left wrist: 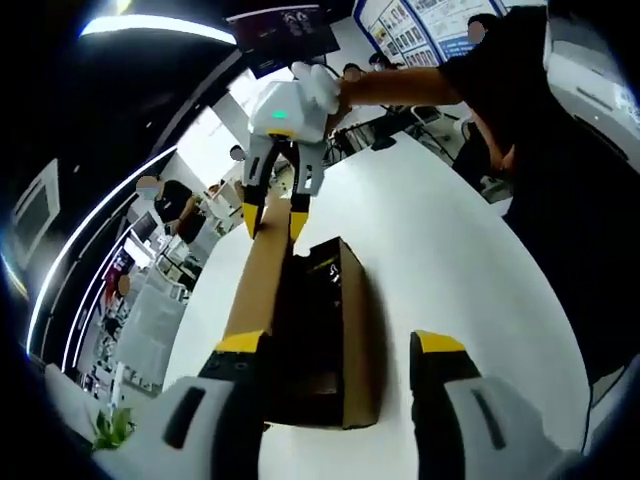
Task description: Operate the shoe box by opening the lid, removing the specified soft item, and placing it in the target area until the item is outside and the box remains undamaged.
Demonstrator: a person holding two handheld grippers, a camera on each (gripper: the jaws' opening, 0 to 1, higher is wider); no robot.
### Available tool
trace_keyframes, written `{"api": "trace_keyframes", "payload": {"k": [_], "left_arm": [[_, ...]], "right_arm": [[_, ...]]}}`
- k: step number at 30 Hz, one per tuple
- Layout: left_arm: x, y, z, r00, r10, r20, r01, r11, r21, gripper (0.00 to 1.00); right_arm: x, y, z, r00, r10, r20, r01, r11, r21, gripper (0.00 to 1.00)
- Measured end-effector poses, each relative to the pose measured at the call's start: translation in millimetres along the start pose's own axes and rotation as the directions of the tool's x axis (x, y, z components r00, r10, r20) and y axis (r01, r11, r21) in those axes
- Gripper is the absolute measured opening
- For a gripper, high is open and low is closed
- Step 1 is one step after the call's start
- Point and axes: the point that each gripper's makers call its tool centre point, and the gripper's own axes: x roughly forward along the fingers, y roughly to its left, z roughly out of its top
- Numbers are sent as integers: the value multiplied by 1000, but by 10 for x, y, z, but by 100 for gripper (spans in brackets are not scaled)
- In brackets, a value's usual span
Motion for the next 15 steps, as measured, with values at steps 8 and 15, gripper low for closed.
{"api": "trace_keyframes", "payload": {"k": [8, 15], "left_arm": [[166, -126, -284, 999, -38, -27, 36, 997, -66, 55], [321, -160, -545, 996, -70, -60, 63, 993, -103, 52]], "right_arm": [[0, -7, 1, 1000, 1, -1, -1, 1000, 2, 29], [-1, -5, 2, 1000, 2, -1, -2, 1000, 2, 29]]}}
